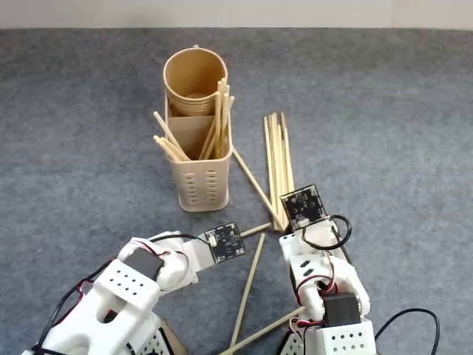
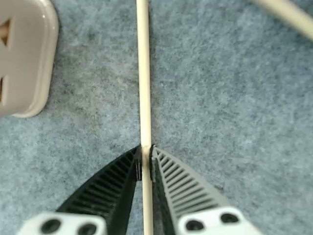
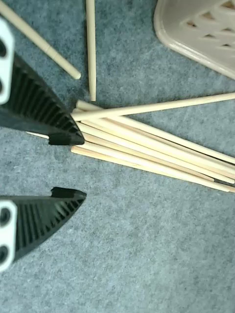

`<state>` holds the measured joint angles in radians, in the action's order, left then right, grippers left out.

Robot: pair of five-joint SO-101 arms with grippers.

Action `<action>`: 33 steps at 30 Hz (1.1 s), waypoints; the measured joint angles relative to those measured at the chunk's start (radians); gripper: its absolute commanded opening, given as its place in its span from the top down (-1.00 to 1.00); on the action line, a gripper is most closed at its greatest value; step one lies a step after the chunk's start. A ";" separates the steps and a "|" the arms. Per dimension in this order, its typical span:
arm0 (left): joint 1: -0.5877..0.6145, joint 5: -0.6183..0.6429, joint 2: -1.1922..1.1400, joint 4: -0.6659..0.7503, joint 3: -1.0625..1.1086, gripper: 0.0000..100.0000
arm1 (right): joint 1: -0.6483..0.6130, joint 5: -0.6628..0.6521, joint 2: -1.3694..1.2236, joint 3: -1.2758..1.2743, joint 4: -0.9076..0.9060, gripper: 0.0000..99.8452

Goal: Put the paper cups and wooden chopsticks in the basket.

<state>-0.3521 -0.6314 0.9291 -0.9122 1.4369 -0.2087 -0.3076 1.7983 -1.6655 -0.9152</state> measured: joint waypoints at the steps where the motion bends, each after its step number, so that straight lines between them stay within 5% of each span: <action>1: 0.000 0.000 0.000 0.000 0.000 0.99 | 0.000 0.000 0.000 0.000 0.000 0.69; 9: 0.009 0.000 0.002 -0.072 -0.112 0.99 | 0.000 0.000 0.000 0.000 -0.003 0.69; 21: -0.101 0.091 0.002 -0.434 -0.772 0.99 | 0.000 0.000 0.000 0.000 -0.003 0.69; 27: -0.101 0.143 0.002 -0.410 -1.117 0.99 | 0.000 0.000 0.000 0.000 -0.003 0.69; 33: -0.084 0.226 0.014 -0.115 -1.183 0.99 | 0.000 0.000 0.000 0.000 -0.003 0.69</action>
<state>-0.4365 -0.4058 0.9429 -1.0273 0.2539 -0.2087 -0.3076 1.7983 -1.6655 -0.9183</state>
